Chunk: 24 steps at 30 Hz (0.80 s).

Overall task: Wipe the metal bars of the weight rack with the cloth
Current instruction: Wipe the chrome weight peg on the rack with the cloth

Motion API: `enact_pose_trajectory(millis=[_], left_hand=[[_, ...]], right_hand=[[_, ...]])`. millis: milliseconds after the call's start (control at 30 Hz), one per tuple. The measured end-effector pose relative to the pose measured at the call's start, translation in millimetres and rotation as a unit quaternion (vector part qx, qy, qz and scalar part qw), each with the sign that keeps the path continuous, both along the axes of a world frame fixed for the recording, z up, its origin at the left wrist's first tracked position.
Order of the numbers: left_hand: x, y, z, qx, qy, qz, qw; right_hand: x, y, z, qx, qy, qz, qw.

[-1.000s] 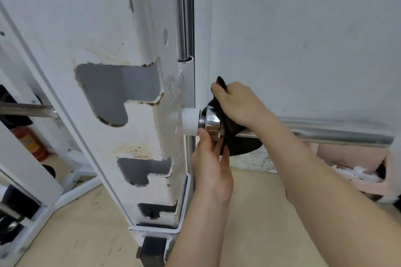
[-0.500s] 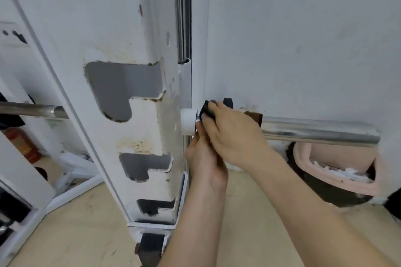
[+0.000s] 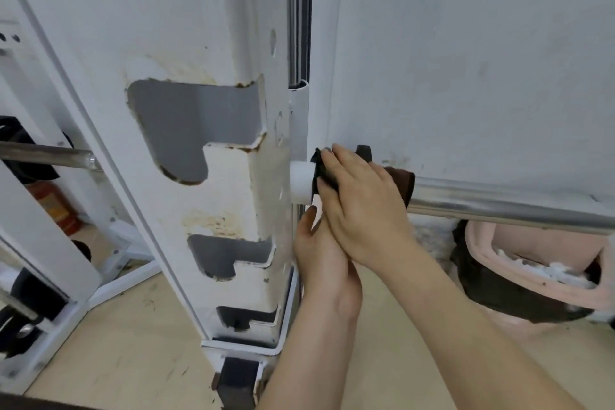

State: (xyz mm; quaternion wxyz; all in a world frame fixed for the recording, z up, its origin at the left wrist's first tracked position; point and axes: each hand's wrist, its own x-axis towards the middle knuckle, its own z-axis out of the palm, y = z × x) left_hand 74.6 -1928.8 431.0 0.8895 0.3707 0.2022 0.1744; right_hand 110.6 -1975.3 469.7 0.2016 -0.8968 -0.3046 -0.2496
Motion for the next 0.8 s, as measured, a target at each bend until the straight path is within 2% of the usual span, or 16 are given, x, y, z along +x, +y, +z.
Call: enact_pose_trajectory(millis=[67,133,167,200,300,400,467,500,567,667,700,733,767,800], left_hand=[[3.8,1.5,6.2,-0.046,-0.027,0.005,0.999],[9.0,1.3,12.6,-0.078,-0.049,0.017,0.996],[12.1,1.0,11.4,-0.087,-0.049,0.026,0.995],[13.2,1.0,11.4,-0.096,-0.05,0.031,0.994],[18.9,1.8,5.4,-0.117,-0.044,0.02,0.992],[20.5,3.1,-1.5,-0.114,-0.056,0.004,0.992],[19.2,3.2,1.9,-0.119,-0.042,0.015,0.992],[17.0,3.5,2.4,-0.122,-0.042,0.015,0.992],[12.5,4.3,7.4,-0.12,-0.037,0.017,0.992],[18.9,2.3,4.5,-0.177,-0.052,-0.017,0.983],[22.8,0.7,4.3,-0.257,-0.084,-0.033,0.962],[22.8,-1.7,7.7,-0.299,-0.078,-0.005,0.951],[24.5,-4.6,3.4,-0.261,-0.059,0.029,0.963],[18.9,-5.9,3.3,-0.229,-0.041,0.02,0.972]], right_hand=[[24.5,12.2,6.7,-0.029,0.077,-0.054,0.995],[52.5,16.6,27.8,-0.038,0.219,-0.108,0.969],[64.3,13.1,38.0,-0.011,0.279,-0.13,0.951],[67.4,6.9,45.9,0.023,0.299,-0.13,0.945],[31.0,-11.1,49.1,0.108,0.249,-0.041,0.962],[7.4,-1.9,25.6,0.012,0.145,-0.004,0.989],[35.0,13.3,26.2,-0.028,0.199,-0.065,0.977],[47.9,19.2,34.6,-0.025,0.251,-0.088,0.964],[60.9,15.4,45.9,0.012,0.273,-0.123,0.954],[26.3,-3.3,42.7,0.09,0.156,-0.095,0.979],[9.1,-3.8,33.9,0.08,0.121,-0.071,0.987],[-5.8,0.5,21.5,0.051,0.075,-0.048,0.995],[-13.5,7.1,9.4,0.018,0.055,-0.04,0.998],[-8.0,13.9,2.8,-0.016,0.051,-0.047,0.997]])
